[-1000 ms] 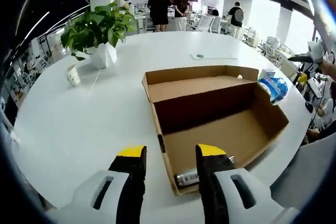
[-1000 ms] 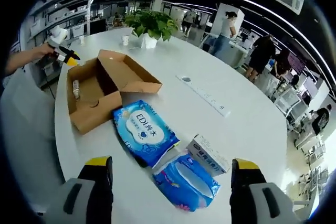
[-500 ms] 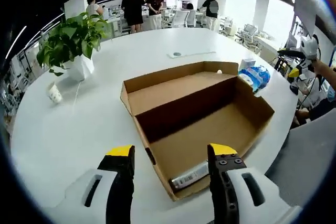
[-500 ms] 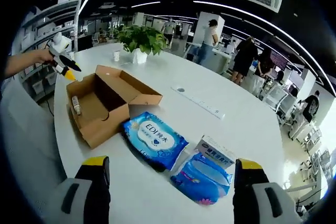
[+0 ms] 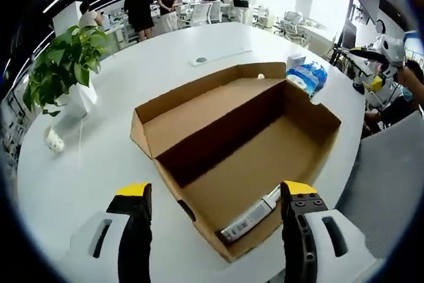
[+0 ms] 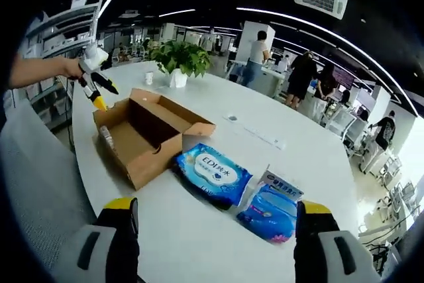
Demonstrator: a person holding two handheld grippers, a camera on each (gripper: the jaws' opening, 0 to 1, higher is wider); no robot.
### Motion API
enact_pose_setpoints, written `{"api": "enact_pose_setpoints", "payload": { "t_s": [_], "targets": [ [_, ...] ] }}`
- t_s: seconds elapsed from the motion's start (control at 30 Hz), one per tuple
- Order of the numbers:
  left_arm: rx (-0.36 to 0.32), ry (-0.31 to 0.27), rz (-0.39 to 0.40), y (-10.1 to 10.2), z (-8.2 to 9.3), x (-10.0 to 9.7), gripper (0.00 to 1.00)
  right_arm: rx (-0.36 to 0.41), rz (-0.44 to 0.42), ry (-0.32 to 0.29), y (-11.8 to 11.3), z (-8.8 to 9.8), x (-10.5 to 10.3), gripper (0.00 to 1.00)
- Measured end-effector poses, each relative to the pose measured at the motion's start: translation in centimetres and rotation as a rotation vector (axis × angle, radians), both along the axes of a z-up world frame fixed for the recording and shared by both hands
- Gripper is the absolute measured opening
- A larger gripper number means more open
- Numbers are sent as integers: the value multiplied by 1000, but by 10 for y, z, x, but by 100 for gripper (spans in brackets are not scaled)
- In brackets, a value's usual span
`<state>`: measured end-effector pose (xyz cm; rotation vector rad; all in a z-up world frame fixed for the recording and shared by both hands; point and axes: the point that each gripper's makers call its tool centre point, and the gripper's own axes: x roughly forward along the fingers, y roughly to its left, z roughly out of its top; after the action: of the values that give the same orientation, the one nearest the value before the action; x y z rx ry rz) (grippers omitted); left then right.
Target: Operate the shoe box by opening the lid, removing the specified soft item, and placing it in the target area until the item is outside and the box remains undamaged.
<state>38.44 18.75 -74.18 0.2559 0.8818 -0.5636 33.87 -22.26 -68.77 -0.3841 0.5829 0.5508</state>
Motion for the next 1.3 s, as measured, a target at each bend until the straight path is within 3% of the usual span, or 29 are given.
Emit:
{"api": "enact_pose_setpoints", "payload": {
  "t_s": [0.57,0.83,1.17,1.3],
  "targets": [
    [64,5,-110,0,-2,8,100,56,-51,-31,18,11,-52,100],
    [82,28,-158,-5,-7,10,100,105,-103,-47,21,14,-70,100],
    [117,103,-265,-12,-22,5,99,166,-136,-66,35,16,-82,100],
    [142,148,-316,-13,-29,5,97,147,-157,-85,31,18,-83,100]
  ]
}}
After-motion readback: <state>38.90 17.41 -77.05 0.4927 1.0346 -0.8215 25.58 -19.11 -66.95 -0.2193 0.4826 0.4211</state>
